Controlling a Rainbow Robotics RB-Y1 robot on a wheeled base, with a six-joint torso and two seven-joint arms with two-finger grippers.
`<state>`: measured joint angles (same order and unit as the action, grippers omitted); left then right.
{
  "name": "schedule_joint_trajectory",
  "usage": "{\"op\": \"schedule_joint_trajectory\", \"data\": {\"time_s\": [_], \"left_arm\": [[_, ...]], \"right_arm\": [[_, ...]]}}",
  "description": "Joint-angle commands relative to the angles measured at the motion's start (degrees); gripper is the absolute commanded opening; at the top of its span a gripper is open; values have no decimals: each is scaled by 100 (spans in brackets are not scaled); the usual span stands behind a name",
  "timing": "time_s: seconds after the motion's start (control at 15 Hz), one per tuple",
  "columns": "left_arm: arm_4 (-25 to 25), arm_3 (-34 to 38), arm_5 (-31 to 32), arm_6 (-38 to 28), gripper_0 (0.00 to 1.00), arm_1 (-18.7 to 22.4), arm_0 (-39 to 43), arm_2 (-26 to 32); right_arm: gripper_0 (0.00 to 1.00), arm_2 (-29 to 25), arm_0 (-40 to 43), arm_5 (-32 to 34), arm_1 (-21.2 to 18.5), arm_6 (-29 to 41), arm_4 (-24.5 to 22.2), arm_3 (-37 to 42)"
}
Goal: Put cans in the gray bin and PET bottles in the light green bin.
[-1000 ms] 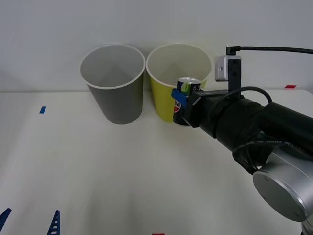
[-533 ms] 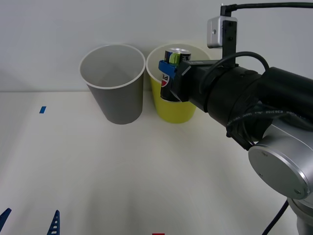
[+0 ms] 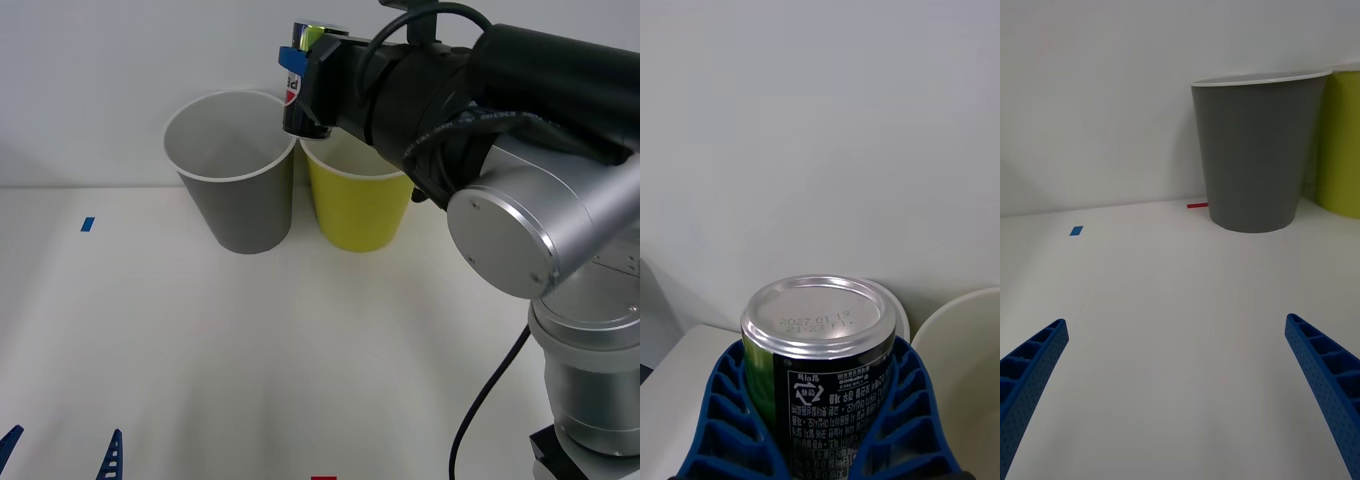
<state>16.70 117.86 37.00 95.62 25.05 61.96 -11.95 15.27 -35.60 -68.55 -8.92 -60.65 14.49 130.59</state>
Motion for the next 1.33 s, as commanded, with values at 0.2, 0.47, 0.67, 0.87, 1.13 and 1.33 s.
{"op": "schedule_joint_trajectory", "data": {"time_s": [0.2,0.47,0.67,0.87,1.13,1.33], "left_arm": [[0,0,0,0,100,0,0,0],[0,0,0,0,100,0,0,0],[0,0,0,0,100,0,0,0],[0,0,0,0,100,0,0,0],[0,0,0,0,100,0,0,0],[0,0,0,0,100,0,0,0]], "right_arm": [[7,2,-545,1010,224,-113,-25,-1150],[7,11,-958,1784,145,-122,19,-2099],[7,46,-1248,2126,198,-184,116,-2785],[6,266,-1573,2566,189,-245,116,-3514],[5,626,-1837,3278,215,-263,-87,-4358],[5,793,-2048,3673,286,-271,-95,-4921]]}}
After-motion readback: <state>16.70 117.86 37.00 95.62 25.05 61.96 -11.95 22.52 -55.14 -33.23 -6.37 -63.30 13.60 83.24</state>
